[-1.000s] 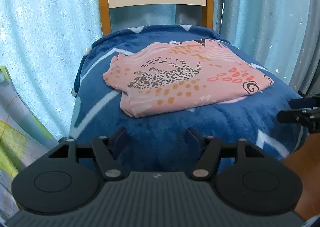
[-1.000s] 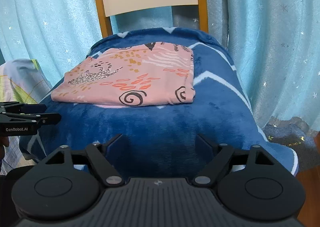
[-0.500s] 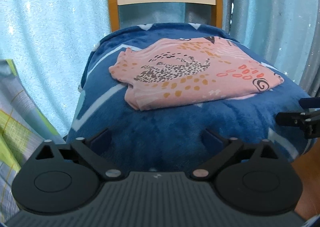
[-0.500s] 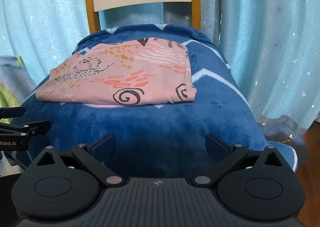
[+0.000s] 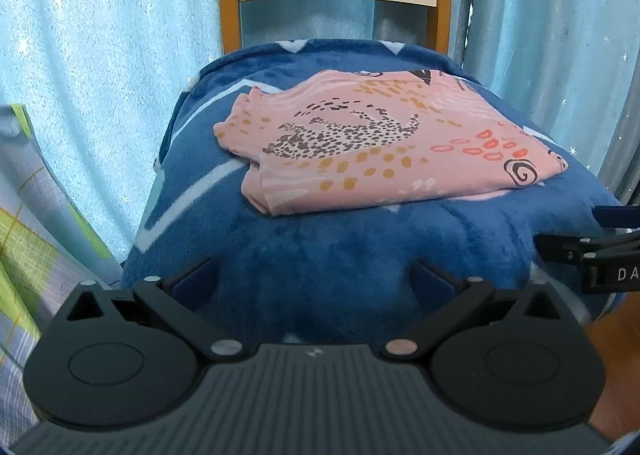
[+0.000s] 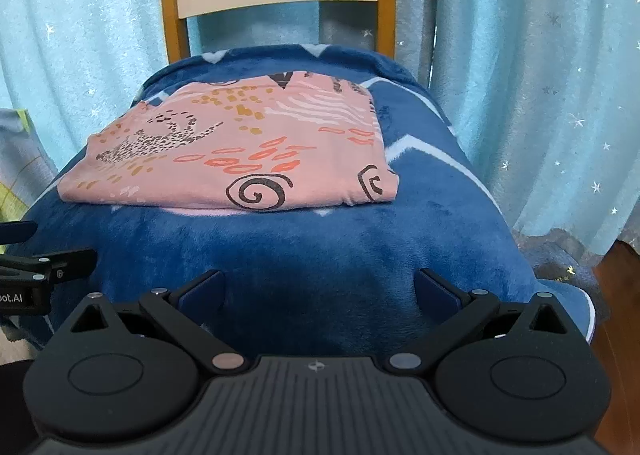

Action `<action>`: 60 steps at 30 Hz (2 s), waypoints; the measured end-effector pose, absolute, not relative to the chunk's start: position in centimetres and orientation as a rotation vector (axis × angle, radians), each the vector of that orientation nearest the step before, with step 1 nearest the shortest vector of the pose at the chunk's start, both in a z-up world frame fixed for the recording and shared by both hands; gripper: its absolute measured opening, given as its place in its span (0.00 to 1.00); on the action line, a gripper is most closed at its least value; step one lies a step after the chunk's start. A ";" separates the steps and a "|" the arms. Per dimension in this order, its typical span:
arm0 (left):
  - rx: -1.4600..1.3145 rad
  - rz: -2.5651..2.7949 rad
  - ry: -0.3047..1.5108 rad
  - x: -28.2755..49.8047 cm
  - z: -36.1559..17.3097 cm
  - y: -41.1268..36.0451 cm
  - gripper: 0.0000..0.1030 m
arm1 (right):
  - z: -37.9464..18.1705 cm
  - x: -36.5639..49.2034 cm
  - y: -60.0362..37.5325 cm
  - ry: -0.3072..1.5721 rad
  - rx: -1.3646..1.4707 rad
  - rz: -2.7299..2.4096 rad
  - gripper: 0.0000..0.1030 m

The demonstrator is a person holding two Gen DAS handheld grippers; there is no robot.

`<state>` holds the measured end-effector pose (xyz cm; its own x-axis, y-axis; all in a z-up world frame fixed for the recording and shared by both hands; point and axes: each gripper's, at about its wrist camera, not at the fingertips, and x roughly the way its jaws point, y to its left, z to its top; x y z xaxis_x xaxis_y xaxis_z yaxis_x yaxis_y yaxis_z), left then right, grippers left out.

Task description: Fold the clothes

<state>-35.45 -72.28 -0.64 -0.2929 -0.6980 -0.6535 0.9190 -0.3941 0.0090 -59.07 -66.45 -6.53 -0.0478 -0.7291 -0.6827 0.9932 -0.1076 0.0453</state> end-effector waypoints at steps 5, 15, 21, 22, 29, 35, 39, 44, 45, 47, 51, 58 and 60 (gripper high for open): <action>0.710 -1.854 0.445 -35.8 -0.8 -72.4 1.00 | -6.4 -59.0 -66.6 0.533 0.667 -1.579 1.00; 0.698 -1.852 0.444 -35.7 -0.9 -72.4 1.00 | -6.1 -59.0 -67.4 0.530 0.687 -1.583 1.00; 0.681 -1.850 0.449 -35.6 -0.9 -72.3 1.00 | -6.4 -58.8 -67.3 0.537 0.677 -1.585 1.00; 0.678 -1.849 0.451 -35.6 -0.9 -72.3 1.00 | -6.4 -58.8 -67.4 0.538 0.678 -1.585 1.00; 0.683 -1.844 0.452 -35.7 -0.8 -72.3 1.00 | -6.4 -58.7 -67.4 0.537 0.678 -1.587 1.00; 0.685 -1.839 0.451 -35.8 -0.9 -72.4 1.00 | -6.4 -58.7 -67.5 0.540 0.686 -1.588 1.00; 0.686 -1.837 0.452 -35.9 -0.9 -72.4 1.00 | -6.5 -58.7 -67.5 0.537 0.682 -1.588 1.00; 0.686 -1.837 0.451 -35.9 -0.9 -72.4 1.00 | -6.6 -58.7 -67.5 0.536 0.680 -1.591 1.00; 0.686 -1.837 0.451 -35.9 -0.9 -72.3 1.00 | -6.5 -58.7 -67.6 0.536 0.680 -1.592 1.00; 0.686 -1.836 0.450 -35.9 -0.9 -72.3 1.00 | -6.6 -58.6 -67.6 0.537 0.679 -1.591 1.00; 0.686 -1.834 0.449 -35.9 -1.0 -72.3 1.00 | -6.5 -58.7 -67.7 0.538 0.679 -1.592 1.00; 0.684 -1.834 0.449 -35.9 -1.0 -72.4 1.00 | -6.5 -58.6 -67.8 0.537 0.677 -1.595 1.00; 0.684 -1.832 0.448 -36.0 -1.0 -72.4 1.00 | -6.5 -58.7 -67.7 0.536 0.676 -1.594 1.00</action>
<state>-35.96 -72.40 -0.96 -0.2568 -0.7197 -0.6451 0.9362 -0.3510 0.0188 -58.65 -67.74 -6.53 -0.0672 -0.7174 -0.6934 0.9906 -0.1309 0.0395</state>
